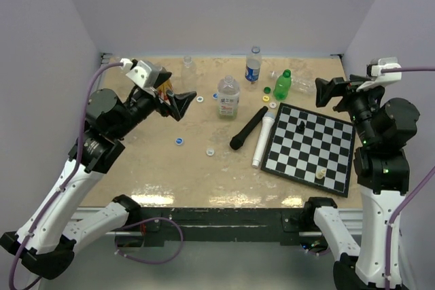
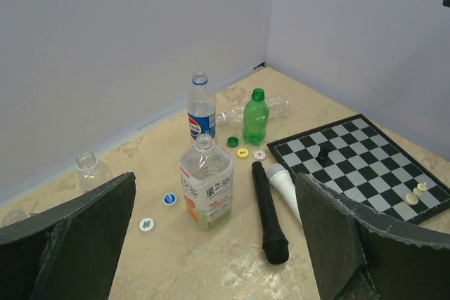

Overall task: Unscrew the bottle caps
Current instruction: Reset both arms

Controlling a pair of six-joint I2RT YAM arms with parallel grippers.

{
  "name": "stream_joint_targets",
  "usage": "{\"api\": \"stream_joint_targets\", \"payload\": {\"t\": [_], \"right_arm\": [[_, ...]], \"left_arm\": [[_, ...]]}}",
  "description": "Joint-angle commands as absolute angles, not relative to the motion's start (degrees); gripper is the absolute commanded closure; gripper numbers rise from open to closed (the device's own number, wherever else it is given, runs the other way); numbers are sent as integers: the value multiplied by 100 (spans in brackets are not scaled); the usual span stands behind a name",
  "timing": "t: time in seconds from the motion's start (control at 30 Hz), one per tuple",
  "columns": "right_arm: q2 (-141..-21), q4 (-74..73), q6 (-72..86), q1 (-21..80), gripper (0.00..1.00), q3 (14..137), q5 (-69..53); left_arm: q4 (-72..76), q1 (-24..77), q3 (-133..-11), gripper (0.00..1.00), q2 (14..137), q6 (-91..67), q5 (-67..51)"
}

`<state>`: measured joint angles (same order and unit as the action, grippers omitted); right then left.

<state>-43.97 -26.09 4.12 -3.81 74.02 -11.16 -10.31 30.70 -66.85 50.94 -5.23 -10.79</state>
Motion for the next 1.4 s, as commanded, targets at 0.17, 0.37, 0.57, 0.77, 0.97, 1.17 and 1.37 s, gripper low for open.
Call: {"api": "stream_joint_targets", "payload": {"t": [0.17, 0.37, 0.57, 0.77, 0.97, 1.17, 1.37], "right_arm": [[-4509, -2285, 545, -431, 2, 7585, -1213], [-4518, -2189, 571, -431, 2, 7567, -1239], [-4623, -2145, 677, -439, 2, 7638, -1450], [-4772, -2118, 712, -483, 2, 7673, -1433], [-4922, -2109, 712, -571, 2, 7699, -1529], [-5010, -2109, 703, -650, 2, 7690, -1600], [-5001, -2092, 686, -677, 2, 7646, -1600]], "left_arm": [[-686, 3032, -6355, 0, 4860, -316, -993], [-633, 3023, -6328, 0, 4913, -273, -1063], [-581, 3023, -6039, 0, 4720, -97, -976], [-519, 3024, -5880, 0, 4693, -26, -888], [-466, 2971, -5757, 0, 4658, -26, -923], [-360, 2821, -5616, 0, 4649, -26, -1098], [-290, 2707, -5581, 0, 4641, -114, -1283]]}}
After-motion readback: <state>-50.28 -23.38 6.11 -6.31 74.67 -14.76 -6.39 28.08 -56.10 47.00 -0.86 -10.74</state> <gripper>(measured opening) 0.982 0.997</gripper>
